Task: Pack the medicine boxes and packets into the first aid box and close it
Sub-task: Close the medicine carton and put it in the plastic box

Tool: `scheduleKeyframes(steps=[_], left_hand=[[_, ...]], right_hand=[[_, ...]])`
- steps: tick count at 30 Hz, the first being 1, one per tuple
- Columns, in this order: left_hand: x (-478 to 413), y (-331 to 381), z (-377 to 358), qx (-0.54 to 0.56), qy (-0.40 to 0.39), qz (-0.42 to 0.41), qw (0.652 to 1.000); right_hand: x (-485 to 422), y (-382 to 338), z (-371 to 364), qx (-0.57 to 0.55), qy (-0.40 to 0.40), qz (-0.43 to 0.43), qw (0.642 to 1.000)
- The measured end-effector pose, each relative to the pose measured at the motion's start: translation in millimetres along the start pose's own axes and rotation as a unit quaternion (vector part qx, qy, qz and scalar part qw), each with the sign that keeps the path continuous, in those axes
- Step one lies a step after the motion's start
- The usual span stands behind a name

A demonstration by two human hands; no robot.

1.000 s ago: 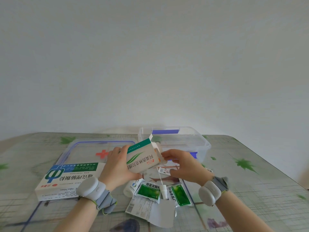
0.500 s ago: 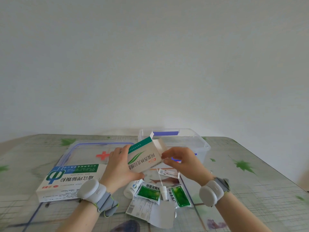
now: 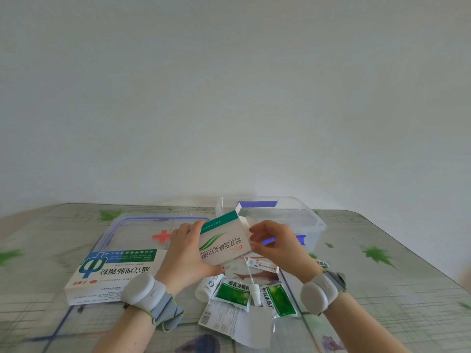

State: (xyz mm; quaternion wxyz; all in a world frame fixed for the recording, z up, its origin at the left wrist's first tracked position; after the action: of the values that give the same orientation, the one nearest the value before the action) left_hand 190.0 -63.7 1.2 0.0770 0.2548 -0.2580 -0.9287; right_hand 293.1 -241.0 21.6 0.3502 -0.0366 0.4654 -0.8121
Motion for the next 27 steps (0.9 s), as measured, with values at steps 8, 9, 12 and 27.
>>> scheduleKeyframes(steps=[8,9,12,27], left_hand=[[7.6,-1.3,-14.0,0.011,-0.078,-0.016,0.997],[8.0,-0.9,-14.4,0.013,-0.079,-0.018,0.997],[7.7,-1.1,-13.5,0.020,-0.077,-0.020,0.997],[8.6,-3.2,-13.1,0.003,-0.065,-0.011,0.998]], right_hand=[[-3.9,-0.9,-11.0,0.080,-0.118,0.007,0.990],[-4.3,-1.1,-11.5,0.082,-0.127,0.008,0.988],[-4.4,-2.4,-8.6,0.080,-0.118,0.010,0.990],[1.5,-4.4,-27.4,0.148,-0.151,0.038,0.977]])
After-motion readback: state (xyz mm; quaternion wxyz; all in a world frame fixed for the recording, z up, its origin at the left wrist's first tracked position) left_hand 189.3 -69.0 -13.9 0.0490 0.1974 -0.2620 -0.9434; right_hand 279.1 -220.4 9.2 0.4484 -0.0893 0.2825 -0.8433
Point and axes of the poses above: each hand's wrist, its own x-axis away from the middle knuckle, its own z-axis out of the back of the hand, y = z × x, the point moved 8 cm from there along -x, towards the middle knuckle, and after that the axes turned 5 degrees about -z, right-handed, at the moved point
